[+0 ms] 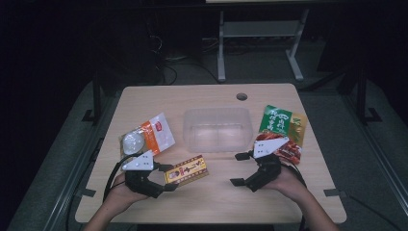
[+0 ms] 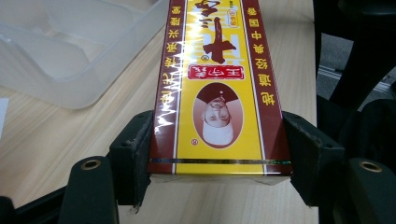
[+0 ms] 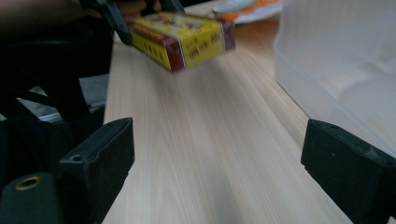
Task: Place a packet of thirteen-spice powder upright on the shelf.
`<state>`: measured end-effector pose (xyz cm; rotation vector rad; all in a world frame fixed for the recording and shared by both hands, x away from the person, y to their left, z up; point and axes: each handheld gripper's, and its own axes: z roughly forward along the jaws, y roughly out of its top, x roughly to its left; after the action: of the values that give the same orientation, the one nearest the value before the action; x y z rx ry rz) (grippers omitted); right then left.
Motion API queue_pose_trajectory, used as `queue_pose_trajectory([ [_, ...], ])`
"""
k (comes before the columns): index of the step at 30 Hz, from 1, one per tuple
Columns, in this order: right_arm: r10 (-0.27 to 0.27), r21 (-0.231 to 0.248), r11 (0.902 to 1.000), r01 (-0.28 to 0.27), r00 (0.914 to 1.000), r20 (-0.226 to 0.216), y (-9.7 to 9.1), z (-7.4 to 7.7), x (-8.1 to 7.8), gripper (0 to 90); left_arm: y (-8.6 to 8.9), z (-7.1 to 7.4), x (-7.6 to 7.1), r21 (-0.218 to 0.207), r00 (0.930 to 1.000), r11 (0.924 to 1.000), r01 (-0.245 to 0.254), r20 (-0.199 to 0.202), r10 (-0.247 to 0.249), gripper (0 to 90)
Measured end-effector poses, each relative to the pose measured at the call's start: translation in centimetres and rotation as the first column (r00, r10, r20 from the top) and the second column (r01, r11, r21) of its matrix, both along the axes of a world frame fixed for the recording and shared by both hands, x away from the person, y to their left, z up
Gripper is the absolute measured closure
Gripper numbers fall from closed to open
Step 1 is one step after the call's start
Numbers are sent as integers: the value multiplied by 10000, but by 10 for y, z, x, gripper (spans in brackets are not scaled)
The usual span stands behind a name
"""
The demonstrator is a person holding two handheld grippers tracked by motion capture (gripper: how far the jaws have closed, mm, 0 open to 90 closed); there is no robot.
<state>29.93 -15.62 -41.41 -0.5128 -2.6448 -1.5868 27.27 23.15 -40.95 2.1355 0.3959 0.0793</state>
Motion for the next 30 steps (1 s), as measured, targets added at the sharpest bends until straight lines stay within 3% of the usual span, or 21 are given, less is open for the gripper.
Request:
queue_pose_trajectory([
  [6,547,113,9984,-549,9984,105,16,7,7,96,-2,0,0,-64,9997,9997,224,73,-224,322],
  [9,1082,88,9941,-1084,9940,153,29,11,9,96,-2,0,-1,-147,9993,9992,378,18,-378,322],
  [13,1368,184,9904,-1372,9903,228,36,12,11,96,-4,0,-2,-204,9985,9983,548,12,-548,322],
  [19,2082,196,9777,-2089,9776,324,48,14,8,97,-12,2,-7,-446,9942,9933,1071,28,-1071,322],
  [30,2607,204,9650,-2614,9649,305,55,13,-3,145,-23,2,-11,-477,9861,9849,1662,153,-1656,322],
])
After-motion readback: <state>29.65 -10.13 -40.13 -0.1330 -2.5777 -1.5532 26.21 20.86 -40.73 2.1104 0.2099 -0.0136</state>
